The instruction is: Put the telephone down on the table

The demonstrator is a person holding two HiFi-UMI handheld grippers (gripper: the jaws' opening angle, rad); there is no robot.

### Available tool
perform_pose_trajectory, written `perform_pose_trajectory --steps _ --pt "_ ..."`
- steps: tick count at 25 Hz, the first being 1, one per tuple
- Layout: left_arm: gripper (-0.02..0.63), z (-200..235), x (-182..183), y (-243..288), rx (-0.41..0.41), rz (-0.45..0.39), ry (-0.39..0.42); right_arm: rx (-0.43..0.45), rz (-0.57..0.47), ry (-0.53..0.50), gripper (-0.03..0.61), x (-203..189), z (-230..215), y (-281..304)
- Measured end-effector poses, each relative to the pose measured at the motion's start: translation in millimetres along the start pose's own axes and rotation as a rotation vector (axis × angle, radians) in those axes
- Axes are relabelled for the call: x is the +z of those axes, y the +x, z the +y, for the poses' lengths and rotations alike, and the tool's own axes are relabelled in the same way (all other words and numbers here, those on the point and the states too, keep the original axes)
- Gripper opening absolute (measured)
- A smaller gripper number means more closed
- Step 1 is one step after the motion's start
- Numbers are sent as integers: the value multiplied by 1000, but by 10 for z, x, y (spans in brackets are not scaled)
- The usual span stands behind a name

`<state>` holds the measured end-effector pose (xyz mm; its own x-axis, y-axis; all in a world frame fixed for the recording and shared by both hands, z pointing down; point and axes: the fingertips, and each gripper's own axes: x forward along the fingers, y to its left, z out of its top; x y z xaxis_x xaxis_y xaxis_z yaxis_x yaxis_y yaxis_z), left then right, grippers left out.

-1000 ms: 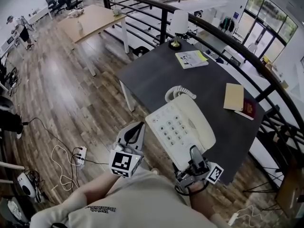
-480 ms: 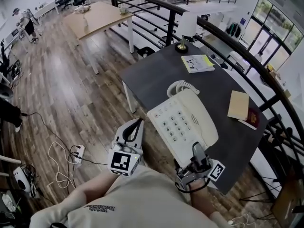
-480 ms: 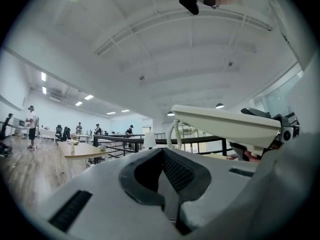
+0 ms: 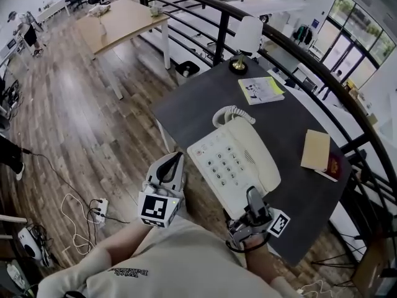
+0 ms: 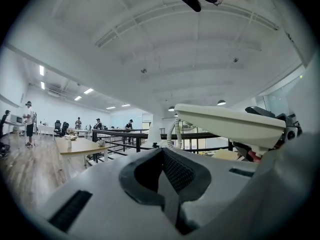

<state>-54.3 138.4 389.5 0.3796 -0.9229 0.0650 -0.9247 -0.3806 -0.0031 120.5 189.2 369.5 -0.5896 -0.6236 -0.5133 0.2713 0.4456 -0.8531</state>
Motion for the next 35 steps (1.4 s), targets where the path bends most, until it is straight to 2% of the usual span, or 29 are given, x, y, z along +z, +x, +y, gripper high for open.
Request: perform_pose_trajectory --steps 2,9,12,16,20,24,27,32,35 --pt "5 130 -41 185 -9 28 -4 -7 -12 8 325 91 -130 145" --pt "5 694 -8 984 -36 7 -1 -41 -52 -4 325 452 -662 716" --pt "5 918 15 1331 -67 10 0 -53 -80 -17 325 604 -879 990" --pt "5 1136 183 1801 -117 -47 48 -60 -127 -48 325 836 -1086 1370" --pt "5 1348 275 2219 -187 -25 38 -88 -180 -77 327 1038 -1264 1732" --pt "5 1496 418 2587 -237 -53 58 -103 -223 -75 325 1260 -1399 2017" --pt "5 1552 523 2733 -242 -80 69 -108 -242 -72 326 1376 -1428 2149" --pt "5 1565 447 2737 -217 -30 16 -118 -235 -84 326 1411 -1431 2191" --pt "5 1506 429 2730 -220 -22 17 -126 -222 -73 327 1430 -1449 2182"
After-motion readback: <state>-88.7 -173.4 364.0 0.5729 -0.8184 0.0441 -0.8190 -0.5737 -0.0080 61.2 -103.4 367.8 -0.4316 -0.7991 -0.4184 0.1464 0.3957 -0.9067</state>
